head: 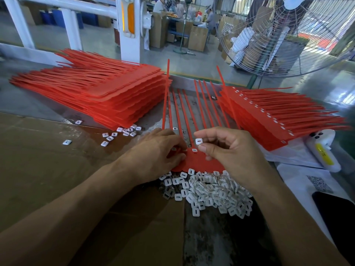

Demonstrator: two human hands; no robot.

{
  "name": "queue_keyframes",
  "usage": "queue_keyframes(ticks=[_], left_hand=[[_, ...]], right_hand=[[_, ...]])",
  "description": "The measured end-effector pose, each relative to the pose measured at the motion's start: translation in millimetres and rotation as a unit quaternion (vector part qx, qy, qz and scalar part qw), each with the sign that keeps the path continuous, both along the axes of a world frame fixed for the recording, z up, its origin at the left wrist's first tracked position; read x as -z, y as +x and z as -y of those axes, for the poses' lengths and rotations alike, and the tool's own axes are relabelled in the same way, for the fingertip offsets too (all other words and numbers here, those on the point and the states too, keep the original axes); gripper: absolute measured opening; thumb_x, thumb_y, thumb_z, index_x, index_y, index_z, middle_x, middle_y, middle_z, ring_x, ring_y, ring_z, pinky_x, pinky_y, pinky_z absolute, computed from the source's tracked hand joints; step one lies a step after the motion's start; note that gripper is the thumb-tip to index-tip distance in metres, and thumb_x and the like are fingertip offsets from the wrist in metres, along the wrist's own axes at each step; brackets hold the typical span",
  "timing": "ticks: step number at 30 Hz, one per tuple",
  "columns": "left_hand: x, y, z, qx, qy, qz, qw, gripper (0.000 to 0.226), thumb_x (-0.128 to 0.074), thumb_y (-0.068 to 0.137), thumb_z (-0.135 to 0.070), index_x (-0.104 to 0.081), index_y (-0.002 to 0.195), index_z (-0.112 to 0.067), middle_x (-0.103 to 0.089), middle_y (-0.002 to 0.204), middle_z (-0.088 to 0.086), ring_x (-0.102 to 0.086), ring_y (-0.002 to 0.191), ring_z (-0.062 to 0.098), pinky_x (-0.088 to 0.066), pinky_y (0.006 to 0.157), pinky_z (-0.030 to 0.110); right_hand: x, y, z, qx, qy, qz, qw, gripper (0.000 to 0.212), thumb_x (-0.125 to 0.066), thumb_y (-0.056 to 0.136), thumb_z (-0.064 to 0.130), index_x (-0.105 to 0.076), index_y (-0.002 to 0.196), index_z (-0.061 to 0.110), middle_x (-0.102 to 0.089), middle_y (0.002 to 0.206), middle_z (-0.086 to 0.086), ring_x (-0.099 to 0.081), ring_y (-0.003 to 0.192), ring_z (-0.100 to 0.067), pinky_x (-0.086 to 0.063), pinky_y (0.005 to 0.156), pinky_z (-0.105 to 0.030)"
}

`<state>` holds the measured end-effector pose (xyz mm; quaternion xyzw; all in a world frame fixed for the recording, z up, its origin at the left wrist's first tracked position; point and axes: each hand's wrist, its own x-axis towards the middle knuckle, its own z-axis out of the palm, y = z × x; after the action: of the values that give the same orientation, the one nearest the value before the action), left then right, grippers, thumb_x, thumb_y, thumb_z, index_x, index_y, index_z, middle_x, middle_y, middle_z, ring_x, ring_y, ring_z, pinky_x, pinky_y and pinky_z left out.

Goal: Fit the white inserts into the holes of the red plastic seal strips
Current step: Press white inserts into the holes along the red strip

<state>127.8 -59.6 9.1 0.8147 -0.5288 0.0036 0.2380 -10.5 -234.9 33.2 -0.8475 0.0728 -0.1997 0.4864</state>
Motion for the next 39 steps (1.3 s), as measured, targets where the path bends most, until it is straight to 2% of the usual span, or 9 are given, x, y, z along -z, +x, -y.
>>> queue_keyframes(ticks=[5, 7, 9, 12, 16, 19, 24, 32, 39], left_hand=[[-0.1, 0.1, 0.0, 0.001, 0.000, 0.001, 1.000, 0.030, -0.057, 0.098, -0.046, -0.062, 0.125, -0.036, -0.056, 0.121, -0.016, -0.044, 0.117, 0.006, -0.039, 0.105, 0.034], [-0.4, -0.1, 0.0, 0.001, -0.002, 0.001, 1.000, 0.029, -0.057, 0.098, -0.045, -0.063, 0.125, -0.036, -0.056, 0.122, -0.016, -0.045, 0.116, 0.005, -0.039, 0.106, 0.034], [-0.9, -0.1, 0.0, 0.001, 0.001, 0.000, 1.000, 0.030, -0.057, 0.098, -0.046, -0.062, 0.125, -0.037, -0.055, 0.122, -0.016, -0.044, 0.117, 0.005, -0.039, 0.106, 0.034], [-1.0, 0.0, 0.2, 0.001, 0.003, 0.002, 1.000, 0.030, -0.056, 0.098, -0.047, -0.062, 0.126, -0.037, -0.055, 0.123, -0.017, -0.044, 0.117, 0.005, -0.039, 0.106, 0.033], [-1.1, -0.2, 0.4, 0.001, 0.005, 0.004, 1.000, 0.031, -0.056, 0.098, -0.047, -0.061, 0.127, -0.037, -0.054, 0.122, -0.018, -0.043, 0.115, 0.003, -0.038, 0.104, 0.030], [-1.0, -0.2, 0.4, 0.001, 0.004, 0.004, 1.000, 0.031, -0.056, 0.098, -0.047, -0.061, 0.126, -0.037, -0.054, 0.122, -0.018, -0.042, 0.114, 0.003, -0.038, 0.104, 0.030], [-0.4, 0.1, 1.2, 0.001, 0.006, 0.003, 1.000, 0.031, -0.056, 0.098, -0.048, -0.061, 0.127, -0.038, -0.054, 0.121, -0.018, -0.042, 0.114, 0.002, -0.037, 0.103, 0.029], [1.4, 1.3, 1.9, -0.003, 0.007, 0.002, 1.000, 0.031, -0.056, 0.097, -0.049, -0.061, 0.126, -0.039, -0.053, 0.121, -0.019, -0.040, 0.113, 0.001, -0.036, 0.101, 0.028], [0.8, 1.2, 1.4, -0.002, 0.010, -0.002, 1.000, 0.031, -0.055, 0.097, -0.049, -0.061, 0.126, -0.039, -0.054, 0.122, -0.018, -0.043, 0.116, 0.004, -0.039, 0.106, 0.033]], right_hand=[[2.4, 0.9, 1.1, 0.038, -0.017, 0.005, 0.999, 0.033, -0.077, 0.091, 0.010, -0.079, 0.105, 0.040, -0.074, 0.094, 0.013, -0.071, 0.085, -0.005, -0.057, 0.072, -0.018], [4.2, 1.8, 3.6, 0.076, -0.039, 0.000, 0.996, 0.029, -0.077, 0.092, 0.013, -0.078, 0.107, 0.038, -0.074, 0.095, 0.018, -0.070, 0.089, 0.001, -0.056, 0.078, -0.018], [6.7, 2.5, 7.1, 0.106, -0.060, -0.010, 0.993, 0.027, -0.077, 0.092, 0.014, -0.078, 0.108, 0.036, -0.073, 0.096, 0.017, -0.068, 0.094, 0.003, -0.054, 0.085, -0.019], [11.4, 4.0, 12.1, 0.129, -0.110, -0.044, 0.984, 0.025, -0.075, 0.093, 0.016, -0.077, 0.112, 0.032, -0.070, 0.103, 0.017, -0.065, 0.098, 0.003, -0.051, 0.089, -0.018], [17.3, 8.2, 16.4, 0.130, -0.155, -0.081, 0.976, 0.024, -0.071, 0.097, 0.015, -0.077, 0.116, 0.027, -0.068, 0.107, 0.017, -0.062, 0.100, 0.004, -0.044, 0.085, -0.011], [19.0, 12.1, 16.7, 0.128, -0.174, -0.093, 0.972, 0.022, -0.071, 0.097, 0.016, -0.077, 0.117, 0.026, -0.068, 0.108, 0.016, -0.063, 0.101, 0.002, -0.046, 0.088, -0.014], [20.0, 14.8, 17.3, 0.123, -0.211, -0.114, 0.963, 0.021, -0.070, 0.098, 0.020, -0.077, 0.116, 0.027, -0.061, 0.100, 0.022, -0.054, 0.093, 0.011, -0.037, 0.078, -0.007], [19.9, 15.2, 17.6, 0.117, -0.216, -0.134, 0.960, 0.022, -0.069, 0.099, 0.023, -0.077, 0.119, 0.028, -0.063, 0.110, 0.018, -0.056, 0.104, 0.000, -0.043, 0.092, -0.021], [20.2, 14.9, 17.5, 0.107, -0.211, -0.139, 0.961, 0.023, -0.065, 0.101, 0.023, -0.076, 0.121, 0.028, -0.063, 0.112, 0.017, -0.057, 0.108, -0.002, -0.046, 0.097, -0.023]])
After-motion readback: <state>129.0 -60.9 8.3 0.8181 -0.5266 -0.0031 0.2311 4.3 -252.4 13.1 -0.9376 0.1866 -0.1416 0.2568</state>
